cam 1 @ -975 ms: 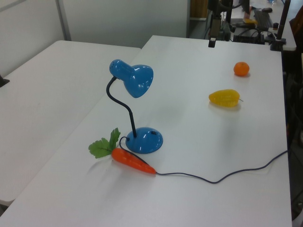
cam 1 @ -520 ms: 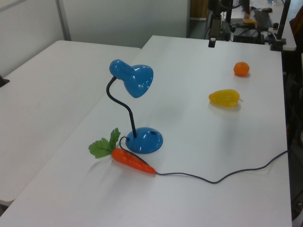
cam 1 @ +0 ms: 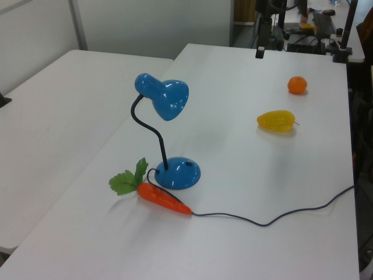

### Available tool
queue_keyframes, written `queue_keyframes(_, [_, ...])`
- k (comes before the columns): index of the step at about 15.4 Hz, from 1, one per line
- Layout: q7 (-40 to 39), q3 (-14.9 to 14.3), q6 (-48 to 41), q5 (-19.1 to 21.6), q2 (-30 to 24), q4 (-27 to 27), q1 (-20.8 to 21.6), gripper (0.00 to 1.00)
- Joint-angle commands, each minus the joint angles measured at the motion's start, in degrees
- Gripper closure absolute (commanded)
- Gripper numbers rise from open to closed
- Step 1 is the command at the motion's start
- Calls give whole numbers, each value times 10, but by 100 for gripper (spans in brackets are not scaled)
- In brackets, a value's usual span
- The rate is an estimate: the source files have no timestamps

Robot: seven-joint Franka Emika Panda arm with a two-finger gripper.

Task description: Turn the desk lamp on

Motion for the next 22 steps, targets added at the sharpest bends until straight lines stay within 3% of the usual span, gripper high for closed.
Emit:
queue_keyframes(1, [0, -2, 13, 10, 0, -1, 5, 38])
queue_keyframes(5, [-1, -3, 14, 10, 1, -3, 5, 61])
queue_keyframes(8, [-11, -3, 14, 10, 2, -4, 5, 72])
queue_keyframes(11, [-22, -3, 13, 24, 2, -5, 5, 100])
queue_keyframes(22, [-40, 0, 15, 31, 11, -16, 7, 100])
